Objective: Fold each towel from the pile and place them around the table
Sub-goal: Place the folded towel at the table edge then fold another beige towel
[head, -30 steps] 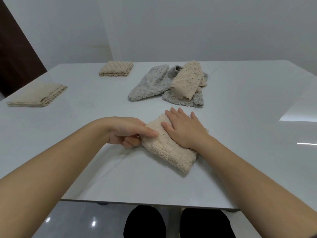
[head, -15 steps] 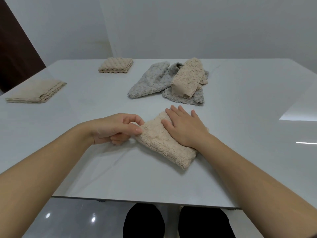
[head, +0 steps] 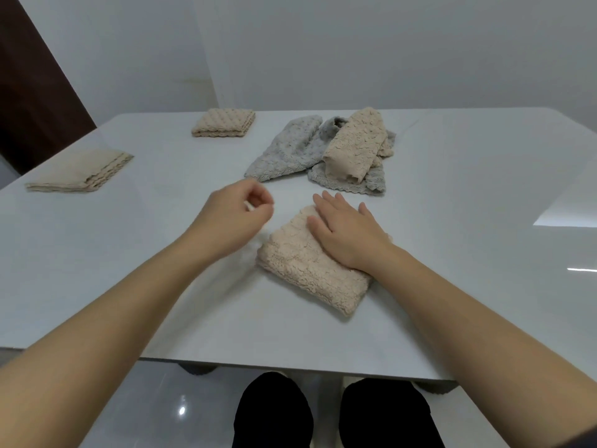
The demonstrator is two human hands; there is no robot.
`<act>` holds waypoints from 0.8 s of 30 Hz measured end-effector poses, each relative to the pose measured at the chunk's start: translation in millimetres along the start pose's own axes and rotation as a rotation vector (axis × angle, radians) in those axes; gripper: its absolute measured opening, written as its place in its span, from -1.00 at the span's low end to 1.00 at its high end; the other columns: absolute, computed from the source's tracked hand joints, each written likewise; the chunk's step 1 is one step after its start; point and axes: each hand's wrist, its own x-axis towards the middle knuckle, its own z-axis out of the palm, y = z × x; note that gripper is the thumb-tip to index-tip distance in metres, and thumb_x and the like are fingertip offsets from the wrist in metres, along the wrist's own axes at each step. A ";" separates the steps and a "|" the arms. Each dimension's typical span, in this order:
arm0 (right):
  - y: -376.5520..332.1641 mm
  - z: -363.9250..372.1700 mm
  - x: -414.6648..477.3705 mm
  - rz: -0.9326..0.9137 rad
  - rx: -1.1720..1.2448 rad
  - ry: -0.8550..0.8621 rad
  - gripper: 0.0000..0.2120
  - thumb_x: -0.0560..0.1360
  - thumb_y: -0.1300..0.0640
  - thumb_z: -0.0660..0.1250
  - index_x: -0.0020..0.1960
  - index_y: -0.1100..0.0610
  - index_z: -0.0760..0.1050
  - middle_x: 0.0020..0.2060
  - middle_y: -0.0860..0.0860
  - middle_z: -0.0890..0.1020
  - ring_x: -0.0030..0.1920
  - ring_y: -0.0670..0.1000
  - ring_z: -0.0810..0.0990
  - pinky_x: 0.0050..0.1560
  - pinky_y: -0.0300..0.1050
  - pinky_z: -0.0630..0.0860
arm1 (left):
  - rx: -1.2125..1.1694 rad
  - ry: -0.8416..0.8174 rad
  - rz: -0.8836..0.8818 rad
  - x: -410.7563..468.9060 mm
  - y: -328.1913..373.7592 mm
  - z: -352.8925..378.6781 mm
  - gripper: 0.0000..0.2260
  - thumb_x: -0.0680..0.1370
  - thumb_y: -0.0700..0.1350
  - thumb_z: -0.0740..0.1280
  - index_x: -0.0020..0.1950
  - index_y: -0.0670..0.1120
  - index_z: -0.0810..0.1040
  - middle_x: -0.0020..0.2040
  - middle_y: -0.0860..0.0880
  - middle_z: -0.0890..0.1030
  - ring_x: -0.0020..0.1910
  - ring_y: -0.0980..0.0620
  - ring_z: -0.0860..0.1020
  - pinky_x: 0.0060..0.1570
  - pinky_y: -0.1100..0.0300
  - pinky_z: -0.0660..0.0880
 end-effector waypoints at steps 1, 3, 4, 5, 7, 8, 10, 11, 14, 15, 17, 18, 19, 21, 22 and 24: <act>0.1 -3.5 -1.4 -0.006 0.041 0.030 -0.46 0.67 -0.09 -0.10 0.59 0.08 0.00 0.58 0.01 0.04 0.58 0.01 -0.06 0.53 0.16 -0.13 | 0.066 0.020 0.095 0.9 10.0 8.3 -0.89 0.53 -0.14 0.32 0.02 0.00 0.59 -0.06 0.11 0.63 -0.11 0.12 0.55 -0.07 0.22 0.48; 2.5 -12.4 -6.2 -0.017 0.092 0.109 -0.50 0.68 -0.01 -0.07 0.58 0.10 0.05 0.58 0.01 0.09 0.57 -0.01 -0.02 0.53 0.13 -0.10 | 0.234 -0.049 0.257 4.4 23.5 28.2 -0.74 0.58 -0.12 0.24 0.25 -0.04 0.54 0.22 0.04 0.57 0.21 0.08 0.50 0.22 0.11 0.42; 5.0 -16.6 -9.5 -0.019 0.101 0.150 -0.51 0.67 0.03 -0.04 0.57 0.11 0.09 0.57 0.01 0.14 0.56 -0.01 0.03 0.54 0.11 -0.06 | 0.307 -0.094 0.303 6.0 26.7 38.2 -0.69 0.60 -0.11 0.20 0.34 -0.05 0.48 0.34 0.02 0.50 0.34 0.06 0.42 0.32 0.09 0.34; 8.0 -20.7 -14.0 -0.015 0.114 0.185 -0.52 0.66 0.06 0.01 0.56 0.11 0.14 0.55 0.02 0.19 0.55 -0.01 0.09 0.53 0.08 0.00 | 0.358 -0.145 0.336 6.6 27.5 47.0 -0.66 0.63 -0.10 0.16 0.40 -0.07 0.42 0.43 -0.01 0.42 0.43 0.04 0.32 0.40 0.10 0.26; 14.8 -28.0 -25.7 0.018 0.210 0.230 -0.53 0.63 0.13 0.10 0.53 0.11 0.23 0.51 0.02 0.29 0.50 0.00 0.23 0.48 -0.08 0.12 | 0.417 -0.292 0.398 5.0 22.4 61.5 -0.60 0.66 -0.07 0.10 0.50 -0.08 0.30 0.55 -0.03 0.23 0.54 0.03 0.13 0.50 0.09 0.07; 18.2 -30.9 -32.3 0.047 0.283 0.239 -0.54 0.62 0.15 0.13 0.52 0.10 0.26 0.49 0.01 0.33 0.46 -0.02 0.30 0.41 -0.19 0.16 | 0.427 -0.366 0.405 2.6 16.5 66.9 -0.57 0.67 -0.04 0.07 0.54 -0.06 0.23 0.58 -0.02 0.14 0.56 0.04 0.04 0.52 0.09 -0.01; 24.4 -34.5 -43.9 0.106 0.417 0.252 -0.55 0.60 0.18 0.15 0.49 0.08 0.32 0.44 -0.03 0.40 0.29 -0.09 0.43 0.22 -0.33 0.23 | 0.421 -0.447 0.345 -3.2 5.0 71.7 -0.53 0.68 0.02 0.00 0.59 -0.01 0.07 0.60 0.02 -0.01 0.57 0.09 -0.08 0.52 0.11 -0.12; 26.4 -35.6 -48.2 0.134 0.471 0.261 -0.55 0.59 0.19 0.15 0.48 0.07 0.34 0.42 -0.05 0.43 0.20 -0.13 0.45 0.17 -0.35 0.24 | 0.419 -0.452 0.310 -4.8 1.0 72.3 -0.52 0.68 0.05 -0.03 0.60 0.01 0.01 0.60 0.03 -0.05 0.57 0.11 -0.12 0.52 0.12 -0.14; 31.9 -35.6 -55.6 0.212 0.715 0.297 -0.56 0.56 0.24 0.16 0.43 0.09 0.41 0.34 -0.05 0.50 0.27 -0.10 0.47 0.33 -0.16 0.36 | 0.465 -0.425 0.254 -9.1 -2.1 73.1 -0.52 0.68 0.07 -0.09 0.60 0.02 -0.03 0.60 0.06 -0.07 0.56 0.13 -0.15 0.53 0.10 -0.18; 33.4 -36.0 -57.8 0.250 0.823 0.307 -0.57 0.56 0.25 0.16 0.41 0.11 0.43 0.31 -0.04 0.52 0.28 -0.08 0.48 0.34 -0.05 0.42 | 0.473 -0.417 0.245 -10.1 -1.3 73.3 -0.52 0.69 0.07 -0.09 0.60 0.02 -0.03 0.60 0.07 -0.05 0.56 0.14 -0.14 0.53 0.10 -0.19; 38.7 -37.2 -63.5 0.348 1.002 0.311 -0.61 0.56 0.26 0.18 0.37 0.13 0.45 0.25 0.00 0.54 0.20 -0.03 0.53 0.20 -0.01 0.53 | 0.475 -0.408 0.235 -11.3 -0.4 73.3 -0.52 0.69 0.07 -0.09 0.60 0.02 -0.02 0.60 0.07 -0.04 0.56 0.14 -0.14 0.53 0.09 -0.19; 42.1 -37.5 -66.8 0.397 1.062 0.299 -0.63 0.56 0.25 0.19 0.35 0.14 0.46 0.21 0.03 0.55 0.14 -0.02 0.56 0.09 -0.03 0.56 | 0.473 -0.408 0.234 -11.7 -0.4 73.4 -0.52 0.69 0.07 -0.09 0.60 0.02 -0.02 0.60 0.07 -0.04 0.56 0.15 -0.14 0.53 0.09 -0.19; 45.1 -37.5 -70.1 0.440 1.126 0.272 -0.67 0.56 0.25 0.20 0.31 0.14 0.47 0.17 0.07 0.57 0.06 0.00 0.59 -0.03 -0.06 0.57 | 0.470 -0.411 0.233 -11.8 -0.5 73.6 -0.52 0.69 0.07 -0.09 0.60 0.02 -0.02 0.60 0.07 -0.05 0.56 0.15 -0.14 0.53 0.08 -0.19; 48.0 -38.1 -76.7 0.503 1.294 0.166 -0.79 0.58 0.25 0.20 0.20 0.18 0.47 0.08 0.14 0.61 -0.15 0.04 0.62 -0.25 -0.10 0.53 | 0.467 -0.415 0.233 -11.5 -0.2 73.6 -0.52 0.68 0.07 -0.09 0.60 0.03 -0.03 0.60 0.08 -0.06 0.56 0.15 -0.15 0.53 0.08 -0.19; 47.9 -38.2 -79.1 0.515 1.377 0.099 -0.83 0.59 0.25 0.19 0.15 0.20 0.46 0.05 0.15 0.61 -0.22 0.05 0.62 -0.32 -0.13 0.51 | 0.469 -0.415 0.234 -11.1 0.0 73.7 -0.52 0.68 0.07 -0.09 0.60 0.03 -0.03 0.60 0.08 -0.06 0.56 0.16 -0.14 0.53 0.08 -0.19; 47.0 -38.2 -82.5 0.499 1.454 -0.011 -0.81 0.59 0.24 0.16 0.15 0.25 0.47 0.01 0.17 0.60 -0.28 0.04 0.63 -0.41 -0.19 0.52 | 0.472 -0.414 0.232 -10.5 0.5 73.8 -0.53 0.69 0.06 -0.08 0.60 0.04 -0.03 0.60 0.08 -0.06 0.56 0.15 -0.14 0.53 0.08 -0.18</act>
